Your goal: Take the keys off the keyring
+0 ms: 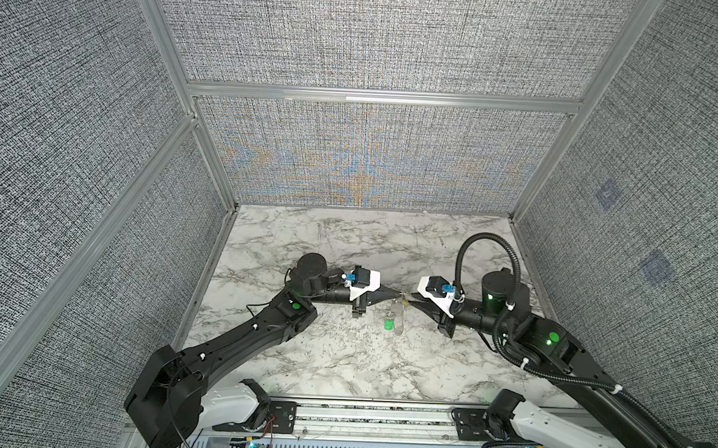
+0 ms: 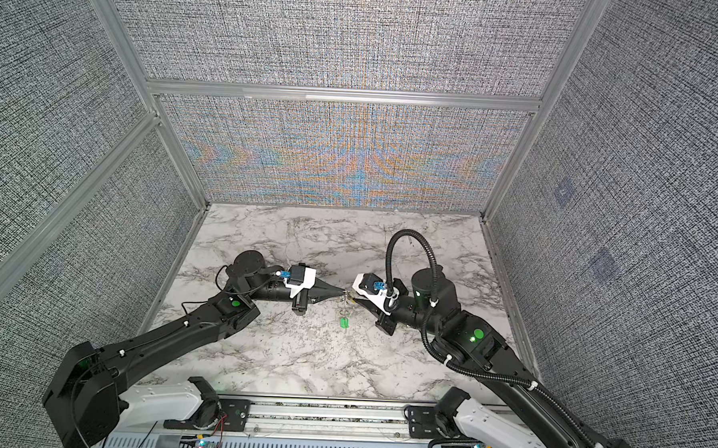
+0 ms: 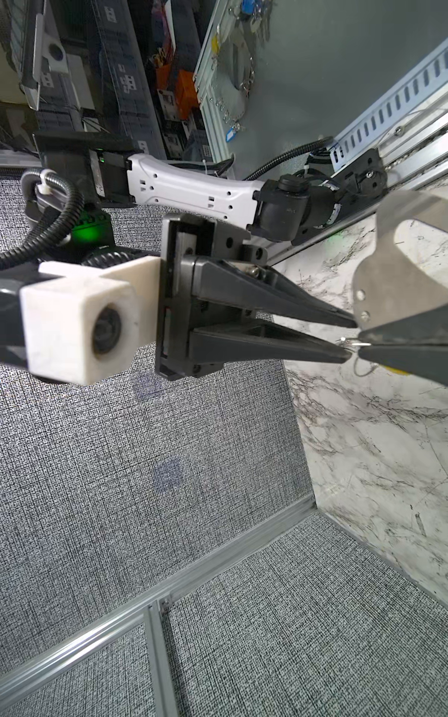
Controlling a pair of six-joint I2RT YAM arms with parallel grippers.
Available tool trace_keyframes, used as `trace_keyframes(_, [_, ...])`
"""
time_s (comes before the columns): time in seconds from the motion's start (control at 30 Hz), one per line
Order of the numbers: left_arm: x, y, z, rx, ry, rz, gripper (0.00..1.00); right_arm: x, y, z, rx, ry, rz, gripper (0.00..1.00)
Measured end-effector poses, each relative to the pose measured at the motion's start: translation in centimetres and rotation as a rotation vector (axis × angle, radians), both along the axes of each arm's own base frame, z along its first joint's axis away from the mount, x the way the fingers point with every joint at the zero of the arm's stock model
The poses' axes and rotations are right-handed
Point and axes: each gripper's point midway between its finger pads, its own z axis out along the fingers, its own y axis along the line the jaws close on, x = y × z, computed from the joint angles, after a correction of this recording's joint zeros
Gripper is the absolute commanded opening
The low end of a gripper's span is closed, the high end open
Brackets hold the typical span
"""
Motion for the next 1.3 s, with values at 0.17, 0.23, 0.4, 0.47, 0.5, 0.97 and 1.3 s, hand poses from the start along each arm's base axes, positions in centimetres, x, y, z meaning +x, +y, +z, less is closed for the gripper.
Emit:
trace_keyframes(0.17, [0.0,0.0,-0.3,0.01,0.008,0.0,0.0,0.1,0.5,-0.1,0.002,0.008,0.019,0.22])
trace_keyframes(0.23, [0.0,0.0,-0.4,0.015,0.014,0.0,0.0,0.1,0.6,0.0,0.006,0.004,0.022,0.22])
trace_keyframes(0.4, [0.0,0.0,-0.4,0.015,0.011,-0.001,0.0,0.2,0.8,0.7,0.026,-0.019,0.027,0.21])
trace_keyframes(0.47, [0.0,0.0,-0.4,0.015,0.01,-0.001,0.0,0.2,0.8,0.7,0.027,-0.02,0.028,0.21])
trace_keyframes(0.5, [0.0,0.0,-0.4,0.015,0.01,-0.001,0.0,0.2,0.8,0.7,0.028,-0.02,0.029,0.2])
trace_keyframes(0.97, [0.0,0.0,-0.4,0.016,0.004,-0.001,0.0,0.0,1.1,0.8,0.044,-0.026,0.049,0.13])
trace_keyframes(1.3, [0.0,-0.1,-0.4,0.018,0.001,-0.004,0.0,0.1,1.2,0.9,0.048,-0.031,0.048,0.03])
